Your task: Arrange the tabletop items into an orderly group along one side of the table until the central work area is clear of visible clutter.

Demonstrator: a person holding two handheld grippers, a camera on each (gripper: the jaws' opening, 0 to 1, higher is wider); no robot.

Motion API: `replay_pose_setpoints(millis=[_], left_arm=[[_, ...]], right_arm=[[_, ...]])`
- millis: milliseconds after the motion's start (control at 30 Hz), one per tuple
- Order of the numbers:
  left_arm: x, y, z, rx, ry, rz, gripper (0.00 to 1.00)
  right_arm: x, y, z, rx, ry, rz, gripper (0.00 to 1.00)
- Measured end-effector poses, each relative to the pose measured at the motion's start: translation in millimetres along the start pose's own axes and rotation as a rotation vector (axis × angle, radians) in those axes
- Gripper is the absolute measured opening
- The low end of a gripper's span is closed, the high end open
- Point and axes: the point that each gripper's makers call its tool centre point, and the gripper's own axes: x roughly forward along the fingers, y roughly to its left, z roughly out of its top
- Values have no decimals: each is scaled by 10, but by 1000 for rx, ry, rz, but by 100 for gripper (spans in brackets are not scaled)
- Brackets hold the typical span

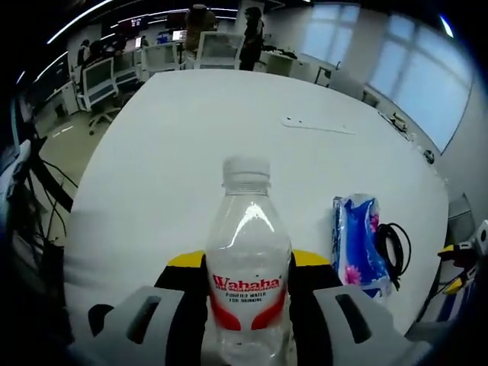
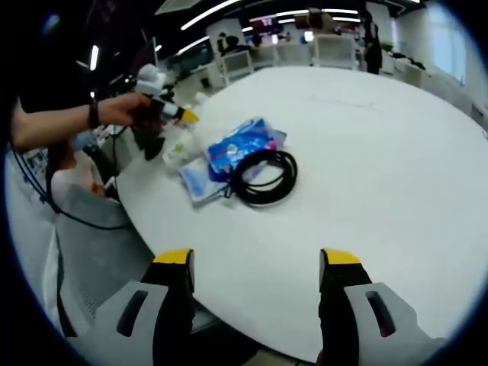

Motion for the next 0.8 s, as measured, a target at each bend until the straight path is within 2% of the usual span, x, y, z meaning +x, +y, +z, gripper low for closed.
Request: replay_pose_setpoints(millis=[800], left_arm=[[-273,2,-69,34,-60,15,40]], right_arm=[[-11,97,-41,-6,-8,9,64]])
